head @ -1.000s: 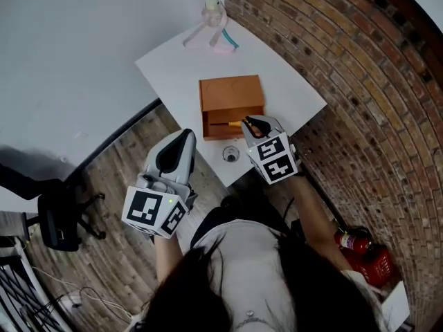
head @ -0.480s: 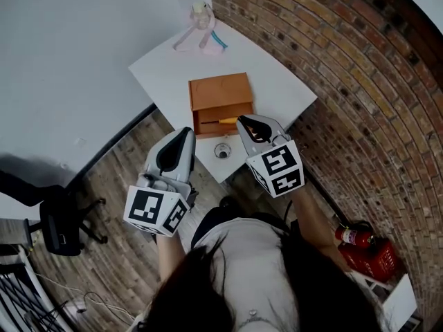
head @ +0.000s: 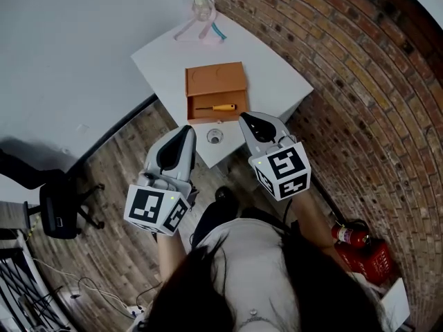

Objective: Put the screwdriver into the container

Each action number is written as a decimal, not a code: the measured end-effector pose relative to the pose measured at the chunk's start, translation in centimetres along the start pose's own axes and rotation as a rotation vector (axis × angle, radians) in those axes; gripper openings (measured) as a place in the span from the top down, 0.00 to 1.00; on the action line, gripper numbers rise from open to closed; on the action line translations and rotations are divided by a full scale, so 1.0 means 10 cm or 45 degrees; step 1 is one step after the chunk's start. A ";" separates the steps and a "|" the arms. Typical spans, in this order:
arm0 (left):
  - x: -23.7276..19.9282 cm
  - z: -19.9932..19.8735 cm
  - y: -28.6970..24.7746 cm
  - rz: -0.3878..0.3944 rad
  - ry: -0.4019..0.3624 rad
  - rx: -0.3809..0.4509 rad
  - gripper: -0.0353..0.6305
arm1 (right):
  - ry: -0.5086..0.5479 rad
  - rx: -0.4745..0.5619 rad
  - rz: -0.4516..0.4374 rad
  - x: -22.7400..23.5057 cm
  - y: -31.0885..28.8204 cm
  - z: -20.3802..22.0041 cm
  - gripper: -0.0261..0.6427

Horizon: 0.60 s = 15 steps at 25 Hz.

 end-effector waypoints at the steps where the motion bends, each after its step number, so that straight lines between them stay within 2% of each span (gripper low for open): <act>1: 0.05 0.01 0.03 -0.007 0.001 -0.001 0.95 | -0.001 0.008 -0.002 -0.01 0.06 0.00 0.95; 15: 0.64 0.06 0.37 -0.060 -0.009 -0.005 0.95 | 0.031 0.095 -0.037 -0.16 0.80 0.02 0.95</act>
Point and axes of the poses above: the fingertips, and each gripper's own axes: y backward along the fingers, x to its right, z out of its underside, the point moved 3 cm from there along y, backward along the fingers, and after that the axes turned 3 degrees about -z, right-handed, at the moved point
